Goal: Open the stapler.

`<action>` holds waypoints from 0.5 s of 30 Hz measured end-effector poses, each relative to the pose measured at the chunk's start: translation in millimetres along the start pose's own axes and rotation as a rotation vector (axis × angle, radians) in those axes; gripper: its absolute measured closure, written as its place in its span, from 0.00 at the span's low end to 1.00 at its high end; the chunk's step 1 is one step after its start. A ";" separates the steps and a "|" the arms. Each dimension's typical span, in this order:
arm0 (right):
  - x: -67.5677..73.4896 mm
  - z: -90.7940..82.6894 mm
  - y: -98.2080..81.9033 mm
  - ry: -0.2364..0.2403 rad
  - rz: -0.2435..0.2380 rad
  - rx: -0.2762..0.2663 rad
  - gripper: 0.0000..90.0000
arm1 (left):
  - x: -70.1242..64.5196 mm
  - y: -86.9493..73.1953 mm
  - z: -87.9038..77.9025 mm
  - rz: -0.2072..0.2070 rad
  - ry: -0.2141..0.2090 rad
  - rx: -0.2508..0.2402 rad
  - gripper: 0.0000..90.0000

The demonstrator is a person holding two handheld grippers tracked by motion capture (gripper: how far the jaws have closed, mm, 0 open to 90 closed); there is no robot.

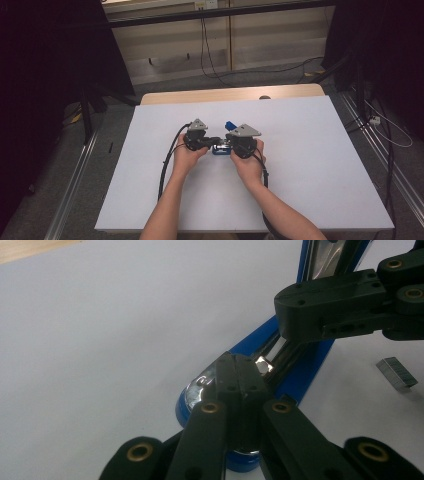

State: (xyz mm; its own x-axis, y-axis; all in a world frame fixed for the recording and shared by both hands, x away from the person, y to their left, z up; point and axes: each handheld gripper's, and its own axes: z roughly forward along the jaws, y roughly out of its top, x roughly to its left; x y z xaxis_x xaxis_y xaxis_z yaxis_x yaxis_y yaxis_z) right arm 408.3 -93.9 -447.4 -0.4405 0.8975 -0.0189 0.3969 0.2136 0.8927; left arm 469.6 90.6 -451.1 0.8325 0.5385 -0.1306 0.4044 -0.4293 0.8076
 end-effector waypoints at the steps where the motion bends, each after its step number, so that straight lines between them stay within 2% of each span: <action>1: 0.2 -0.1 0.1 -0.002 -0.004 0.002 1.00 | 0.1 -0.1 0.0 0.000 -0.001 -0.001 1.00; 10: -10.2 -7.2 3.4 -0.026 -0.019 -0.007 1.00 | 0.5 -0.7 0.7 -0.001 -0.004 -0.008 1.00; 13: -9.2 -7.9 3.3 -0.033 -0.043 -0.003 1.00 | 0.5 -0.9 0.4 -0.002 -0.005 -0.007 1.00; 15: -9.4 -8.0 3.5 -0.031 -0.040 -0.002 1.00 | 0.3 -1.1 0.5 -0.003 -0.004 -0.009 1.00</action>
State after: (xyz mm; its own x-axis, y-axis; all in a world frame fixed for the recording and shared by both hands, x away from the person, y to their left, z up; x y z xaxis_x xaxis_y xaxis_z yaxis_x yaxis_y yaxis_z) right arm 407.4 -104.6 -440.5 -0.4307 0.8999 -0.0688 0.3780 0.2491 0.8917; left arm 469.6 90.8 -452.3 0.8328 0.5367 -0.1359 0.4039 -0.4212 0.8121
